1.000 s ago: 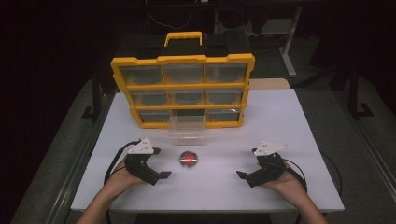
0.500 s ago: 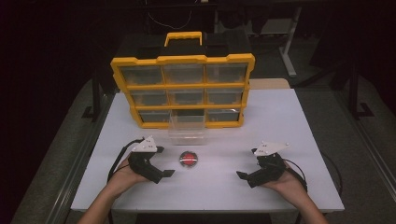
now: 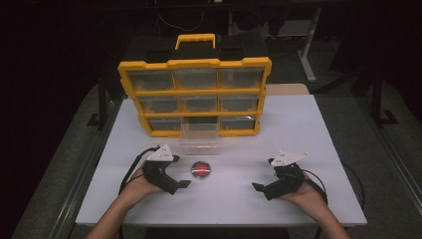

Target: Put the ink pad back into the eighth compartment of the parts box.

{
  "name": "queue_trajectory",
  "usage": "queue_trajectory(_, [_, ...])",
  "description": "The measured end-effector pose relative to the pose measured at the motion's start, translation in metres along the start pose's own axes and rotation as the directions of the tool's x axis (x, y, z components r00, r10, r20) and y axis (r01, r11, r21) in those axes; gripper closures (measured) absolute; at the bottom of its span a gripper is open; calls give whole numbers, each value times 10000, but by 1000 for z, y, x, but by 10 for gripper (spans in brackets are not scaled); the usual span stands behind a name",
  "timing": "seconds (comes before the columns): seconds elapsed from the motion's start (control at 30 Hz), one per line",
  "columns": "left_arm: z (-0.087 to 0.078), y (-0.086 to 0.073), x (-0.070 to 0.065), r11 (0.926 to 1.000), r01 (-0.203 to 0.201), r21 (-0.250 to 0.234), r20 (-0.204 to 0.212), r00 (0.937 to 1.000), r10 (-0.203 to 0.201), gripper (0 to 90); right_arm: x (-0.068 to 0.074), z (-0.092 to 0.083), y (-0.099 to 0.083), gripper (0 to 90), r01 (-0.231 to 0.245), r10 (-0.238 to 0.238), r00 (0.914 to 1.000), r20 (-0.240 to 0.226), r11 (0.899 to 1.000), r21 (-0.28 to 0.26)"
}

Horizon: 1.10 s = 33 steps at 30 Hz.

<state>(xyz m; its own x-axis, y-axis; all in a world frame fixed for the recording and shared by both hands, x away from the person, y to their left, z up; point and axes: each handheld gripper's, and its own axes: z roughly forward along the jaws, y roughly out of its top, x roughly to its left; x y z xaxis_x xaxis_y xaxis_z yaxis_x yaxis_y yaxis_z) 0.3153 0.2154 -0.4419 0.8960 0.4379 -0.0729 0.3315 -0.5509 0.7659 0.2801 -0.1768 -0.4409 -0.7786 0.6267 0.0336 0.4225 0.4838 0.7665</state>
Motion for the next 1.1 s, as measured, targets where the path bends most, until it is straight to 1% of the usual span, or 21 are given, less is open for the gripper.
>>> queue_trajectory(0.13, [1, 1, -1, 10000, -46, 17, 4, 10000, 46, 22, 0, 0, 0, 0, -2, 2, 10000, -11, 10000, -5])
queue_trajectory(0.2, [5, 4, -1, 9999, -99, -68, 40, 9999, 99, 28, 0, 0, 0, 0, 9, -9, 10000, -20, 10000, 6])
queue_trajectory(0.43, [10, 6, -1, 9999, -109, -38, 74, 9999, 109, 66, 0, 0, 0, 0, 17, -17, 10000, -37, 10000, 16])
queue_trajectory(0.47, [10, 6, -1, 9999, -132, -50, 73, 9999, 132, 79, 0, 0, 0, 0, 28, -28, 10000, -43, 10000, 17])
queue_trajectory(0.53, [11, 6, -1, 9997, -236, -85, 17, 9997, 236, 136, 1, 0, 0, 0, 24, -24, 10000, -44, 10000, 16])
queue_trajectory(0.63, [13, 7, -1, 9997, -236, -74, 23, 9997, 236, 138, 1, 0, 0, 0, 33, -33, 10000, -55, 10000, 14])
queue_trajectory(0.97, [24, 12, -3, 9988, -407, 255, 33, 9992, 407, 138, 1, 1, 0, 0, 52, -52, 10000, -84, 10000, 25])
queue_trajectory(1.1, [28, 13, -3, 9988, -382, 312, 36, 9993, 381, 136, 1, 0, 0, 0, 46, -46, 10000, -76, 10000, 32])
